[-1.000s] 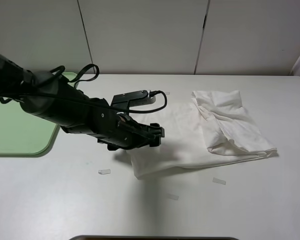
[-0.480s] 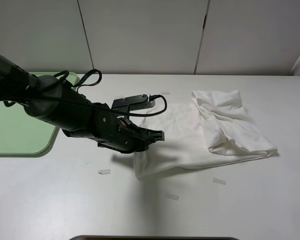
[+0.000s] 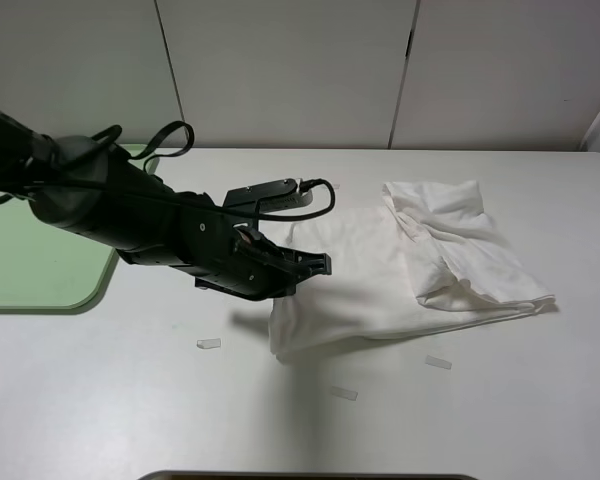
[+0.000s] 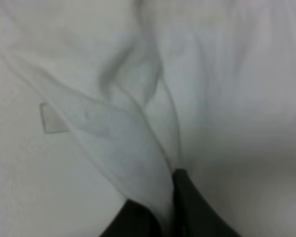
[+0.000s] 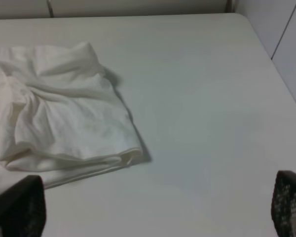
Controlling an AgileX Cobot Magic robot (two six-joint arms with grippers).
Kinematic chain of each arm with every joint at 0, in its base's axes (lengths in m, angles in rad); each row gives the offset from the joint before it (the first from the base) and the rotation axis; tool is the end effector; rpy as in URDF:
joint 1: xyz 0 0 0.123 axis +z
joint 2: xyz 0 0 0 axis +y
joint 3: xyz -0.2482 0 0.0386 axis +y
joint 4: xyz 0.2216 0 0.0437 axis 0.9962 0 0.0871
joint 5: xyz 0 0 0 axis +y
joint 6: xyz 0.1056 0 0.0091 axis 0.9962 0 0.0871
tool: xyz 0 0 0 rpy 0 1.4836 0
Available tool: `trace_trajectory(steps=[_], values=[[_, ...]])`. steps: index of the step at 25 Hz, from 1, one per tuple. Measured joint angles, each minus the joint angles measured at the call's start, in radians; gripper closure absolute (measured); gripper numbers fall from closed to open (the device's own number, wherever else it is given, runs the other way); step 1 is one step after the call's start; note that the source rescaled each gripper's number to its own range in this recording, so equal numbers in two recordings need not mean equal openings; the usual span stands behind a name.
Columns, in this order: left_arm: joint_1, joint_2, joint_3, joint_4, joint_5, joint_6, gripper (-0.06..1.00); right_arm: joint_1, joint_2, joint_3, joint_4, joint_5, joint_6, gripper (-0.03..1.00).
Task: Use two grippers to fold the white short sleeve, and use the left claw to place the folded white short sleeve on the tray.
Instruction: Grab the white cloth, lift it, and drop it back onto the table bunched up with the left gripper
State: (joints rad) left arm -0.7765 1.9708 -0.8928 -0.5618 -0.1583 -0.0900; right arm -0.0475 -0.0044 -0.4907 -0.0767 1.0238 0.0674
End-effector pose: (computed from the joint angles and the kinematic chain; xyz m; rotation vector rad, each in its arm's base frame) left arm 0.2521 -0.2352 0.0821 0.1235 2.4941 -0.5287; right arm 0.0211 -0.0080 0.2591 0.1171 2.0074 -0.0786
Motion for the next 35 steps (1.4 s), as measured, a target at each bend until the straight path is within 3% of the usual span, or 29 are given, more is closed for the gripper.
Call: trace_trajectory(steps=[13, 19, 23, 24, 25, 27, 35], values=[[0.020, -0.139, 0.001, 0.002, 0.200, 0.115, 0.92, 0.000, 0.000, 0.000, 0.000, 0.000, 0.000, -0.03], [0.101, -0.223, 0.001, 0.020, 0.353, 0.163, 0.92, 0.000, 0.000, 0.000, 0.000, 0.000, 0.000, -0.03], [0.177, -0.305, 0.001, 0.144, 0.517, 0.168, 0.92, 0.000, 0.000, 0.000, 0.000, 0.000, 0.000, -0.03], [0.177, -0.305, 0.001, 0.144, 0.517, 0.168, 0.92, 0.000, 0.000, 0.000, 0.000, 0.000, 0.000, -0.03], [0.199, -0.346, 0.001, 0.199, 0.582, 0.167, 0.92, 0.000, 0.000, 0.000, 0.000, 0.000, 0.000, -0.03], [0.208, -0.359, 0.001, 0.217, 0.602, 0.167, 0.92, 0.000, 0.000, 0.000, 0.000, 0.000, 0.000, -0.03], [0.318, -0.553, 0.001, 0.407, 0.826, 0.166, 0.92, 0.000, 0.000, 0.000, 0.000, 0.000, 0.000, -0.03]])
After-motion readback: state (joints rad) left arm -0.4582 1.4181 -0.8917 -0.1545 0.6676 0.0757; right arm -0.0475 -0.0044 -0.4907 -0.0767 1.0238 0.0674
